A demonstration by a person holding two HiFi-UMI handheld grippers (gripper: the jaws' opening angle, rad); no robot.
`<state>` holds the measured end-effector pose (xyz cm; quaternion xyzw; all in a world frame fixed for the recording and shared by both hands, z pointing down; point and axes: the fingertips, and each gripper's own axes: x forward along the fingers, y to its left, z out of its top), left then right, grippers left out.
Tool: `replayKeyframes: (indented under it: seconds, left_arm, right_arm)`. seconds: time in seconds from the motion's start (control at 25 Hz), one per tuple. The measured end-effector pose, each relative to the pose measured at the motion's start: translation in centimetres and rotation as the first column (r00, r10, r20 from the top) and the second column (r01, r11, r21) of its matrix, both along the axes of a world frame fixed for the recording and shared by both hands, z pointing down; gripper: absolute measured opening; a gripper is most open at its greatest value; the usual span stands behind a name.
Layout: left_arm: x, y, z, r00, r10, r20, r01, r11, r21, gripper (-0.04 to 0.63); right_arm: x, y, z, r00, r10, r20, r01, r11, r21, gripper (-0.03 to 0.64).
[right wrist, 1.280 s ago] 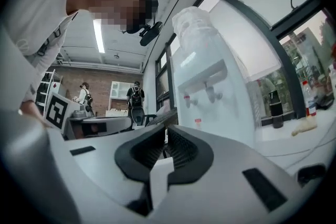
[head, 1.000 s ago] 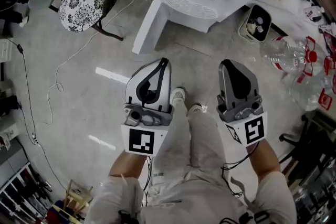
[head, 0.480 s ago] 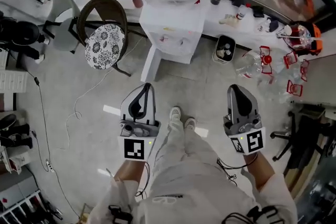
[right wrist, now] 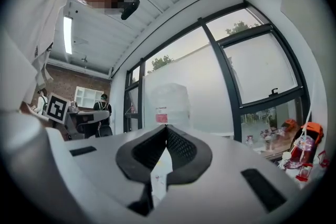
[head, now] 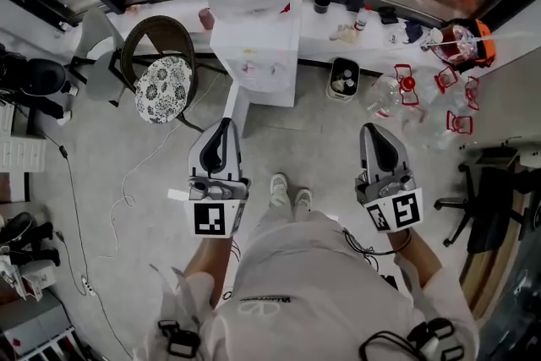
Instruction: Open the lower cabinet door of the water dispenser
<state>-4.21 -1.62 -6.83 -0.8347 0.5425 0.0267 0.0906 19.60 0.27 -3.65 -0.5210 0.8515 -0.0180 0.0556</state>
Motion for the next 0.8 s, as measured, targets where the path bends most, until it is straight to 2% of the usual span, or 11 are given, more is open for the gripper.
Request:
replayKeyframes:
  seconds: [0.24, 0.4, 0.8]
  left_arm:
    - [0.4, 0.5, -1.0, 1.000, 0.018, 0.000, -0.018, 0.999, 0.040, 0.002]
    - [0.6, 0.5, -0.7, 0.999, 0.032, 0.021, -0.032, 0.999, 0.009, 0.002]
    - [0.8, 0.7, -1.6, 0.999, 0.034, 0.011, -0.035, 0.999, 0.034, 0.002]
  right_arm:
    - [-0.6, 0.8, -0.1, 1.000, 0.004, -0.005, -0.004, 1.000, 0.015, 0.015]
    - [-0.8, 0.7, -0.4, 1.000, 0.008, -0.013, -0.007, 1.000, 0.025, 0.015]
    - [-0.7, 0.8, -1.3, 1.000, -0.002, -0.017, 0.003, 0.999, 0.042, 0.015]
